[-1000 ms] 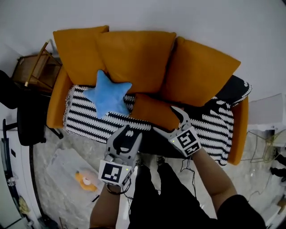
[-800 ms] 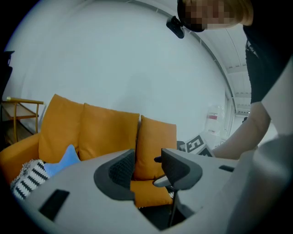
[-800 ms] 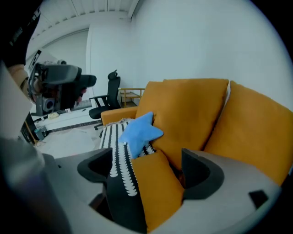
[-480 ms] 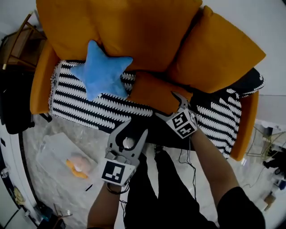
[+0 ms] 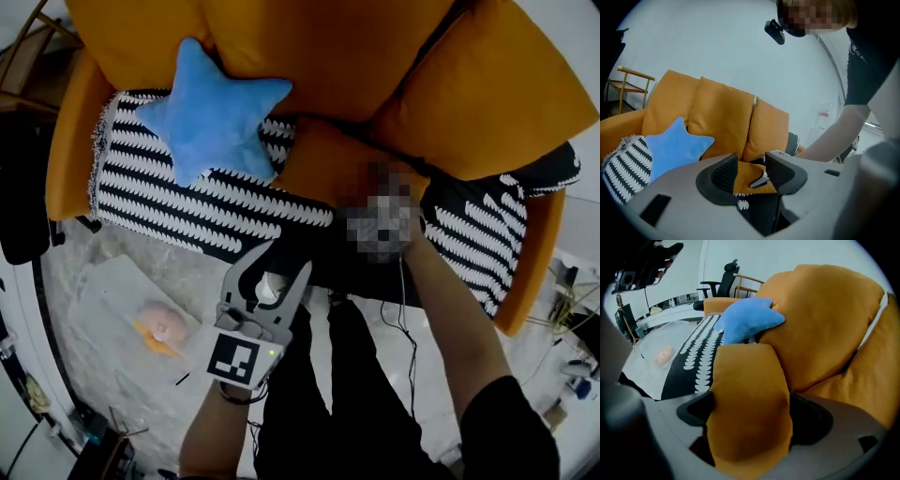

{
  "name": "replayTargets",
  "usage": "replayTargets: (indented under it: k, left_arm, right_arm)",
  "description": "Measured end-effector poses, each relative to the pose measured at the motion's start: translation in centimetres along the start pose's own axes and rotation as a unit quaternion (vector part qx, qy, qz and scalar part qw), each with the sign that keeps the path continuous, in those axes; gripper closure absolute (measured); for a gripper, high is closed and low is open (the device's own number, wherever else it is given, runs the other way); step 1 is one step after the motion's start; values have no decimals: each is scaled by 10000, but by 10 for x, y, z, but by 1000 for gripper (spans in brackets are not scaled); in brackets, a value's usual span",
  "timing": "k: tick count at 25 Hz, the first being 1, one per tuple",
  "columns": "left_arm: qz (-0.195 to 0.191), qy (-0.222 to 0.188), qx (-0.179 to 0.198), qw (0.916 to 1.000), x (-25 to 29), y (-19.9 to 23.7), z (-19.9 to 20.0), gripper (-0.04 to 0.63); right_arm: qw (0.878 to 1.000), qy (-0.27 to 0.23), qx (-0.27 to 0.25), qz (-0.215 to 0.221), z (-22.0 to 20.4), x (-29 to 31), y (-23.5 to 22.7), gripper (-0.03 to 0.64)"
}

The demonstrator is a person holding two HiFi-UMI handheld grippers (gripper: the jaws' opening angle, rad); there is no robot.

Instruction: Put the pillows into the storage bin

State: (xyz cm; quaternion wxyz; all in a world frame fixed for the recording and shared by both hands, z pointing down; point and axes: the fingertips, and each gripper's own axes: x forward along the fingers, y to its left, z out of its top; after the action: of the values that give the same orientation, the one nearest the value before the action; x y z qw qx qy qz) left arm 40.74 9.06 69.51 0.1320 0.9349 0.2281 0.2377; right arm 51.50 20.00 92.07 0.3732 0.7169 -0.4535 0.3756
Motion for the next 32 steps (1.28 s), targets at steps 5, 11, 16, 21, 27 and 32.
replayTargets:
  k: [5, 11, 16, 21, 27, 32]
  left_arm:
    - [48, 23, -76, 10000, 0, 4, -8, 425]
    - [128, -11, -139, 9998, -7, 8, -15, 425]
    - [165, -108, -112, 9997, -21, -6, 3, 425]
    - [196, -280, -20, 9994, -33, -10, 32, 425]
    - [219, -465, 130, 9986, -55, -24, 75, 425]
    - [324, -732, 330, 9962, -78, -38, 126, 425]
  right_arm:
    - [9995, 269, 148, 43, -6, 18, 2, 129]
    - [9977, 535, 380, 140, -11, 23, 4, 246]
    - [9969, 576, 492, 234, -10, -7, 3, 328]
    - [9959, 155, 867, 200, 20, -51, -3, 341]
    - [9838, -871, 1565, 59, 83, -133, -13, 342]
    - [9672, -1810, 1781, -75, 147, -221, -30, 341]
